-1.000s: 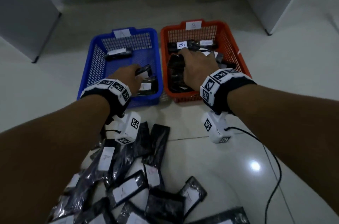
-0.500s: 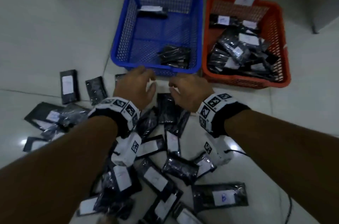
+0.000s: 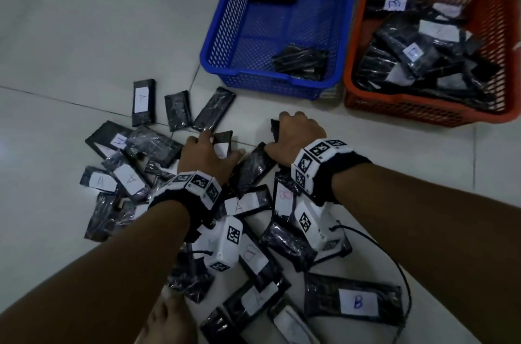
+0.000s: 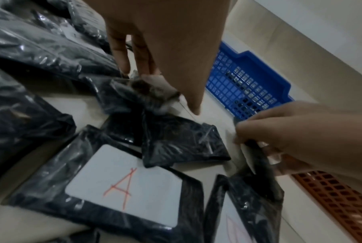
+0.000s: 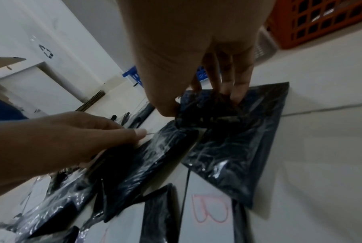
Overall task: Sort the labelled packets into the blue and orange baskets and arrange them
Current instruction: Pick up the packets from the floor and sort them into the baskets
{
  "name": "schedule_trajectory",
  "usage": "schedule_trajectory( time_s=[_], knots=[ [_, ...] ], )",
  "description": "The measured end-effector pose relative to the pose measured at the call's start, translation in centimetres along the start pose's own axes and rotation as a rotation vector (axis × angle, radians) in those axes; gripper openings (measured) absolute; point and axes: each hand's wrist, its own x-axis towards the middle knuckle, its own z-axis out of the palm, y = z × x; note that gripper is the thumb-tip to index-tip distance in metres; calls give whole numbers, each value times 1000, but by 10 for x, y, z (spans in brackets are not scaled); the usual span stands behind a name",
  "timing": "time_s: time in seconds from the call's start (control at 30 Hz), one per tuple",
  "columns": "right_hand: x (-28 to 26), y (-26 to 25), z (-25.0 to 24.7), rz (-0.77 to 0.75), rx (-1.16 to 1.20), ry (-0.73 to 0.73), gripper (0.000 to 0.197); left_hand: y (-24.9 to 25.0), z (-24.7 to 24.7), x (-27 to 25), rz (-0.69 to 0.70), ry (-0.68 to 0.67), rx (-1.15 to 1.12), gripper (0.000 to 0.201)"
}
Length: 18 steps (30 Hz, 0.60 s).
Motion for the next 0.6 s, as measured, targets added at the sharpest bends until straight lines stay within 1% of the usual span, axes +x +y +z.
schedule_trajectory(
  time_s=[0.07,0.1,0.17,0.23,0.3,0.33,0.37,0.43,0.47,0.5,0.53,0.6],
  knots=[
    [-4,3,-8,-17,83,2,32,0,1,-2,-71,-4,21,82],
    [-5,5,-11,-19,165,6,27,0,2,-3,-95,-1,36,81],
    [-6,11,-15,8,416,0,21,-4,6,-7,-106,13,40,76],
    [-9,15,-21,45,679,-72,20,-5,5,-10,-106,-13,-19,69],
    [-12,17,-28,93,838,-120,19,-3,0,-9,-98,-55,-93,58],
    [-11,18,-33,109,879,-124,13,-1,-4,-8,-70,-51,-100,50],
    [-10,19,-36,114,904,-128,9,1,-7,-7,-8,-31,-74,43],
    [-11,19,-42,82,880,-147,17,6,-13,-7,189,24,47,30],
    [-10,19,-44,82,864,-137,14,8,-17,-8,279,44,103,27],
    [-10,20,-45,78,874,-113,8,11,-20,-8,326,55,122,28],
    [-12,20,-48,60,856,-73,11,15,-24,-8,349,63,97,28],
    [-14,23,-55,-60,700,48,24,27,-35,-7,400,93,18,27]
  ],
)
